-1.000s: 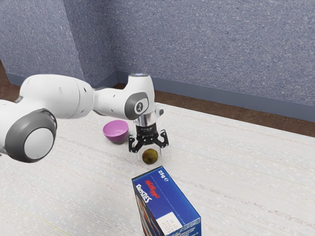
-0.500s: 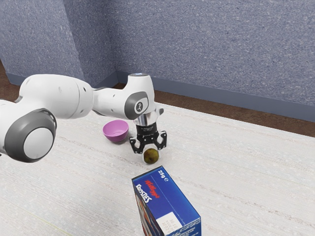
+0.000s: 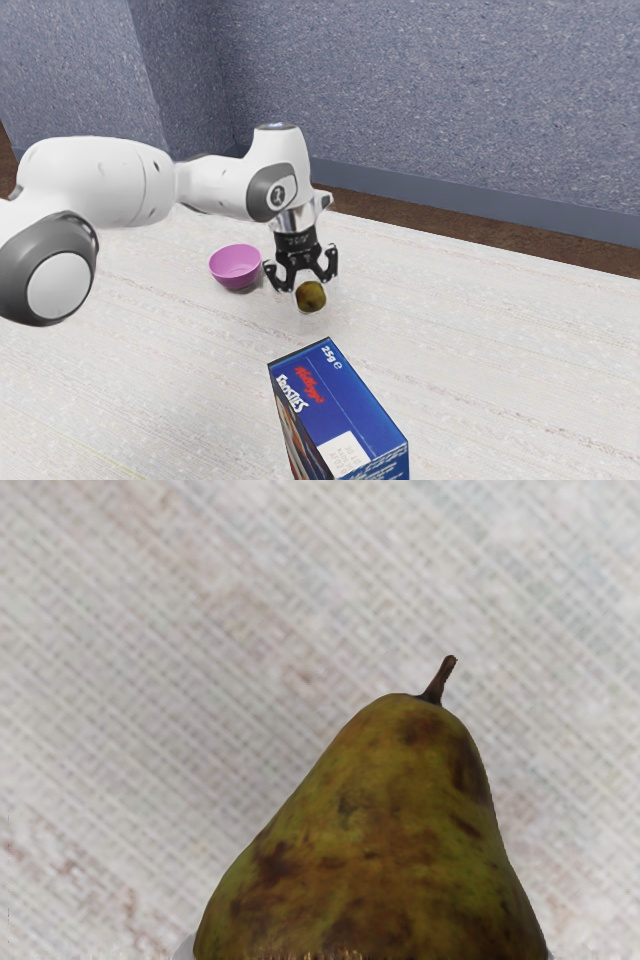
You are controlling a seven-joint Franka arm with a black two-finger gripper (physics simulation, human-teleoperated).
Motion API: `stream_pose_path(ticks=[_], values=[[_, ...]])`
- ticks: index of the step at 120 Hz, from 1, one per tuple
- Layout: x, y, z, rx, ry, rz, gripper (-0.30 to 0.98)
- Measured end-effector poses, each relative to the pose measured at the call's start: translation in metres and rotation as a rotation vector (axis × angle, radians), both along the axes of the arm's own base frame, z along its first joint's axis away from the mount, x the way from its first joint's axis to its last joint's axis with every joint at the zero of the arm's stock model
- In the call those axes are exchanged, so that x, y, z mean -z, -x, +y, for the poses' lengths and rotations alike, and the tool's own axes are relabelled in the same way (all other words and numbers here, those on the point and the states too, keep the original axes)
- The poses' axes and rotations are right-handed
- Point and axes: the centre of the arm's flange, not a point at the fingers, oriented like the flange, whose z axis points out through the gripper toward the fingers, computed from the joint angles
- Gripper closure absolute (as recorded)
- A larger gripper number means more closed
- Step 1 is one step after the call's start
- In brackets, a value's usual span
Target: Place the pear in the bowl.
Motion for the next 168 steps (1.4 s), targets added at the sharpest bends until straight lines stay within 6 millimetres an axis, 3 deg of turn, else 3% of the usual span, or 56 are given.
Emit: stream_pose_path(ticks=[20, 43, 67, 80, 88, 104, 122, 136, 156, 168], values=[[-0.057, 0.001, 0.019, -0.021, -0.035, -0.069, 0.68], [-0.105, 0.003, 0.079, -0.102, -0.093, -0.113, 0.68], [-0.111, 0.008, 0.155, -0.209, -0.107, -0.104, 0.67], [-0.108, 0.003, 0.182, -0.244, -0.102, -0.107, 0.66], [-0.096, -0.006, 0.193, -0.253, -0.093, -0.104, 0.64], [-0.077, -0.018, 0.199, -0.251, -0.075, -0.097, 0.59], [-0.074, -0.018, 0.196, -0.252, -0.039, -0.096, 0.31], [-0.075, -0.018, 0.193, -0.243, -0.025, -0.101, 0.18], [-0.095, -0.008, 0.190, -0.229, -0.016, -0.118, 0.08], [-0.130, 0.027, 0.180, -0.213, -0.011, -0.123, 0.05]])
